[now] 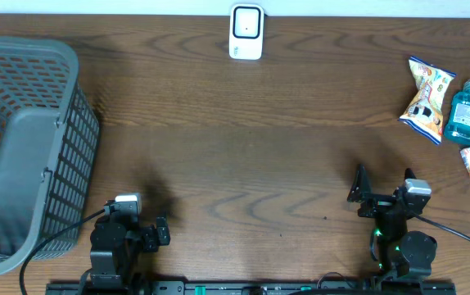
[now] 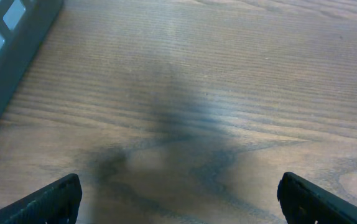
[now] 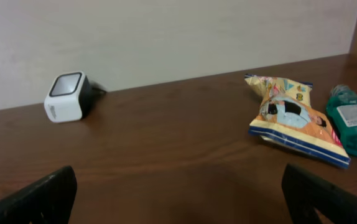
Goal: Scan the item barcode
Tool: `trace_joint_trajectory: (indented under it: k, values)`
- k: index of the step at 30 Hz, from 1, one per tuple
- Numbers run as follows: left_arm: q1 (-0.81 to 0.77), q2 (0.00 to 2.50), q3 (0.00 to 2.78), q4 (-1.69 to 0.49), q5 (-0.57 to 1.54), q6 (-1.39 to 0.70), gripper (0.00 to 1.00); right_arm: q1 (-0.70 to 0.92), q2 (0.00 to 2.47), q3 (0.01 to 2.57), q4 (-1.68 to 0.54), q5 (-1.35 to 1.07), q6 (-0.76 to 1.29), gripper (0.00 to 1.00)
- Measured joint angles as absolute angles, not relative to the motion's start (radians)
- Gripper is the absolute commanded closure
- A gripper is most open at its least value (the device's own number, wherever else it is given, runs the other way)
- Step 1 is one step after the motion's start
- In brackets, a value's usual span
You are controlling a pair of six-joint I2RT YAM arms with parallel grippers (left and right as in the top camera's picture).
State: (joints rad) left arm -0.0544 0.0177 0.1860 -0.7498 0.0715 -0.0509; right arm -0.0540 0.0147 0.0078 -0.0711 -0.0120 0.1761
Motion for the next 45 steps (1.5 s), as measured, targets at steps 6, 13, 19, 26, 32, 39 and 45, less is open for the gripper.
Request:
trace_joint_trajectory:
  k: [6, 13, 19, 26, 32, 39, 45]
  values:
    - [-0.054, 0.018, 0.186, -0.75, 0.072, -0.051, 0.02, -0.054, 0.015, 0.008, -0.071, -0.012, 0.176, 0.01]
    - [-0.054, 0.018, 0.186, -0.75, 0.072, -0.051, 0.02, -0.054, 0.015, 0.008, -0.071, -0.012, 0.176, 0.01]
    - [-0.054, 0.018, 0.186, -0.75, 0.072, -0.051, 0.02, -0.054, 0.015, 0.008, -0.071, -0.012, 0.176, 0.01]
    - [-0.054, 0.018, 0.186, -0.75, 0.072, -0.051, 0.02, -0.054, 0.015, 0.008, -0.071, -0.012, 0.176, 0.01]
    - [-0.054, 0.015, 0.186, -0.749, 0.072, -0.051, 0.02, -0.054, 0.015, 0.008, -0.071, -0.012, 0.176, 0.01]
    - [-0.054, 0.015, 0.186, -0.735, 0.072, -0.051, 0.02, -0.054, 0.015, 0.008, -0.071, -0.012, 0.176, 0.01]
    - [-0.054, 0.012, 0.183, -0.485, 0.072, -0.051, 0.02, -0.054, 0.015, 0.008, -0.071, -0.012, 0.176, 0.01]
